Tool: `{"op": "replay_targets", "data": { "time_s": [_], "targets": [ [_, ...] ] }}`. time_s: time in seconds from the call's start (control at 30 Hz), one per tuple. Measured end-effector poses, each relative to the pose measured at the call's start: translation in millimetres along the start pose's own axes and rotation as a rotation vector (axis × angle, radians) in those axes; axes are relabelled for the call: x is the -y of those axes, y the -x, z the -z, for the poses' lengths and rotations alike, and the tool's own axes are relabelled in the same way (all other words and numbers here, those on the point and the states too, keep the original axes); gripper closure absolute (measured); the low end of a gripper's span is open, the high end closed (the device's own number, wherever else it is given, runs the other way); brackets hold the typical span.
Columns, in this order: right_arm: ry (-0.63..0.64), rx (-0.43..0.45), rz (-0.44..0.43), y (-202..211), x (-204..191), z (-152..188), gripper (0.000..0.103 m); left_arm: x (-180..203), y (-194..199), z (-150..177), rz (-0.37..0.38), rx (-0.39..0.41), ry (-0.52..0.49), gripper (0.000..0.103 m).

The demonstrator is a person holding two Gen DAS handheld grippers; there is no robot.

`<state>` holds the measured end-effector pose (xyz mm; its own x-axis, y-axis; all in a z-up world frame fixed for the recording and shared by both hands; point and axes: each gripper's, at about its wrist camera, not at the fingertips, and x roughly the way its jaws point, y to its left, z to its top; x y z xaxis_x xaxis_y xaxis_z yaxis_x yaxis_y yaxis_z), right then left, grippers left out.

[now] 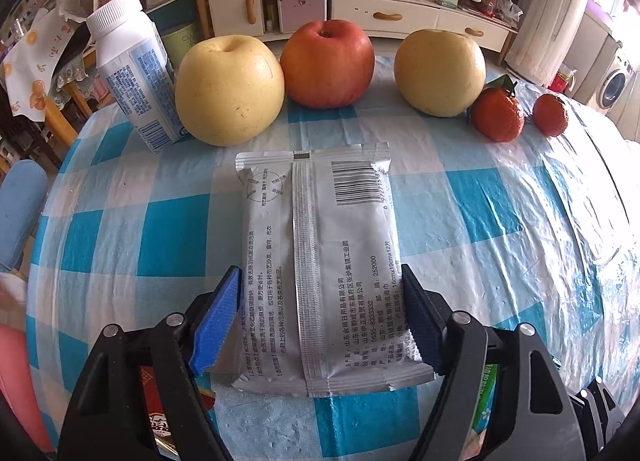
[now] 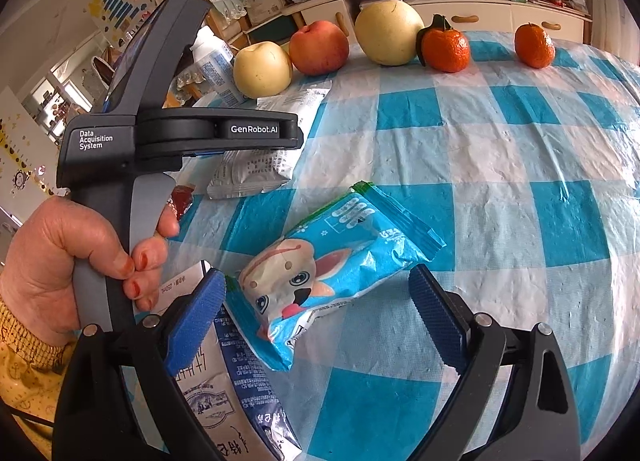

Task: Collect trash
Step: 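Lift the silver sachet with the left tool while the right tool grasps the blue cartoon bag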

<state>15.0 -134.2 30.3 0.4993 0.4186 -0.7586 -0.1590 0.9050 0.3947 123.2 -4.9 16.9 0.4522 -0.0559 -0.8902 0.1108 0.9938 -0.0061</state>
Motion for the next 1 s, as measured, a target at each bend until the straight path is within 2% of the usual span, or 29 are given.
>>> {"op": "replay_targets", "data": {
  "time_s": [0.27, 0.5, 0.63, 0.77, 1.0],
  "targets": [
    [0.046, 0.004, 0.038, -4.3, -5.6, -2.3, 0.014, -8.9, 28.0, 9.6, 0.025, 0.081, 0.027, 0.028],
    [0.094, -0.016, 0.055, -11.3, -10.4, -6.3, 0.012, -27.8, 82.3, 31.7, 0.053, 0.195, 0.05, 0.028],
    [0.139, -0.017, 0.08, -13.9, -14.5, -5.2, 0.013, -44.8, 113.6, 56.2, 0.059, 0.252, 0.073, 0.028],
    [0.195, -0.022, 0.124, -16.0, -18.1, -4.9, 0.02, -65.0, 132.6, 88.5, 0.066, 0.27, 0.101, 0.027],
    [0.198, -0.012, 0.211, -5.9, -2.5, -9.5, 0.02, -118.4, 152.6, 126.6, 0.062, 0.311, 0.224, 0.027]
  ]
}}
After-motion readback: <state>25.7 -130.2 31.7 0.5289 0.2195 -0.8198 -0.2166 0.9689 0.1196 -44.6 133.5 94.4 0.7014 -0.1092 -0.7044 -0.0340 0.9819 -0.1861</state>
